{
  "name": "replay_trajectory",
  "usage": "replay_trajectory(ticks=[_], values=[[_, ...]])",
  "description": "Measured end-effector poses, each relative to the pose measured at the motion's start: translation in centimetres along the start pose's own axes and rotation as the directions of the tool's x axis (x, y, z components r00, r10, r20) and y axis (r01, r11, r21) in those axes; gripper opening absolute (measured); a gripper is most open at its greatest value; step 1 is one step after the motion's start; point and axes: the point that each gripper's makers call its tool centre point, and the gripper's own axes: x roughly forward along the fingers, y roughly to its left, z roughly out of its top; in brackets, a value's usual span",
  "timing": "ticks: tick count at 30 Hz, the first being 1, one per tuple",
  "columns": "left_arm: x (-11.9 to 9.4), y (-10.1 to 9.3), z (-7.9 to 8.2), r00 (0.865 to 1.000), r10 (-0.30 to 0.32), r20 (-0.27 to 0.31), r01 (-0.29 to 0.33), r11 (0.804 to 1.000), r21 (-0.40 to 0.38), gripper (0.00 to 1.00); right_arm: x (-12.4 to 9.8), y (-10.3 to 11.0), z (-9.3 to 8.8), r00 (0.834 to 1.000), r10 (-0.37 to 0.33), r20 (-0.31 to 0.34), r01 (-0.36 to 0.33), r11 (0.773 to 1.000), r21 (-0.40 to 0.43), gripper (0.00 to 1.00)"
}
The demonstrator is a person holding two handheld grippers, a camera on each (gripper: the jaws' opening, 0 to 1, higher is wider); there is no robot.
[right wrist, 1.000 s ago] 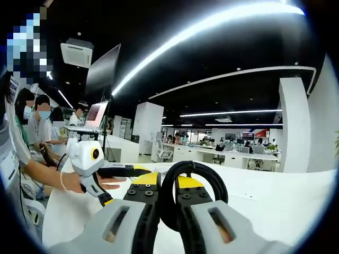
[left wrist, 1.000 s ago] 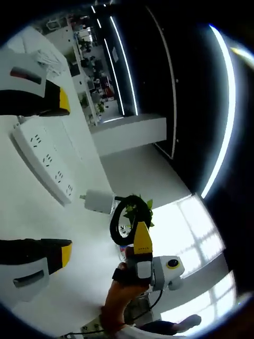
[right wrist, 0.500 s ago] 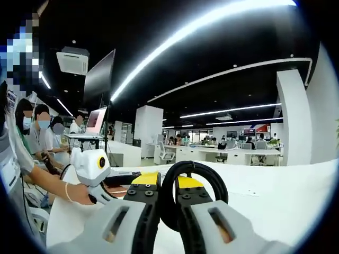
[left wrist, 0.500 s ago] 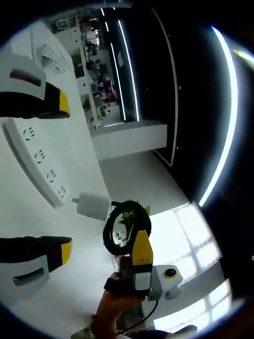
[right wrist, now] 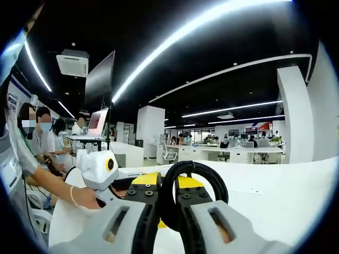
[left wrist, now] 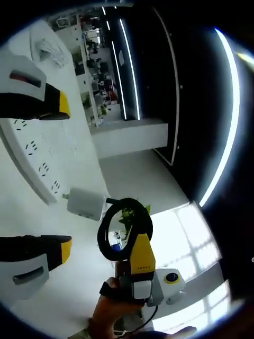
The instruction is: Straighten the power strip on the desk, plug the charger into it
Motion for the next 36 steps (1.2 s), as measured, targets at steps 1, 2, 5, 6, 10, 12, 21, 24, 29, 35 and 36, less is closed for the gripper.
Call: replay_trajectory(ticks=[1,2,5,6,10,12,21,24,29,35,36], values=[[0.2,-0.2,0.1,1.0,-0.008,0.001,0.008,1.0,0.0,0.91,0.0,0.0,0.0,1.0,0.0,0.0,0.0,1.0,0.0,0.09],[0.3,-0.3,0.1,1.0,-0.011,0.003,0.011,1.0,-0.002,0.91,0.0,0.0,0.0,1.0,-0.001,0.001,0.001,1.0,0.001,0.09],[0.6,-0.5,0.2,1.0,-0.014,0.008,0.014,1.0,-0.004,0.91,-0.1,-0.1,-0.1,1.0,-0.004,0.0,0.004,1.0,0.003,0.09],[0.8,-0.6,0.3,1.0,-0.015,0.008,0.015,1.0,0.0,0.9,-0.1,-0.1,-0.1,1.0,-0.004,0.0,0.004,1.0,0.005,0.09],[1.1,-0.9,0.5,1.0,-0.017,0.012,0.017,1.0,0.011,0.9,-0.2,-0.1,-0.2,1.0,-0.003,-0.003,0.003,1.0,0.006,0.09],[1.3,-1.0,0.6,1.0,-0.018,0.013,0.018,1.0,0.014,0.9,-0.2,-0.1,-0.2,1.0,-0.001,-0.004,0.001,1.0,0.006,0.09],[2.3,-1.3,0.6,1.0,-0.026,0.01,0.025,0.999,0.033,0.89,-0.2,0.0,-0.3,1.0,0.001,-0.006,-0.001,1.0,0.007,0.09],[2.5,-1.3,0.5,1.0,-0.024,0.009,0.024,0.999,0.041,0.88,-0.2,0.0,-0.4,1.0,0.002,-0.006,-0.002,1.0,0.006,0.09],[2.7,-1.6,0.7,0.999,-0.037,0.022,0.036,0.998,0.055,0.84,-0.1,0.1,-0.7,1.0,-0.003,-0.023,0.003,1.0,-0.02,0.09],[3.4,-1.9,0.3,0.999,-0.045,0.024,0.043,0.997,0.069,0.81,-0.1,0.2,-1.0,0.999,-0.002,-0.032,0.001,0.999,-0.034,0.09],[3.4,-1.9,0.2,0.999,-0.045,0.023,0.043,0.996,0.076,0.8,-0.1,0.2,-1.0,1.0,0.0,-0.031,-0.001,0.999,-0.033,0.09]])
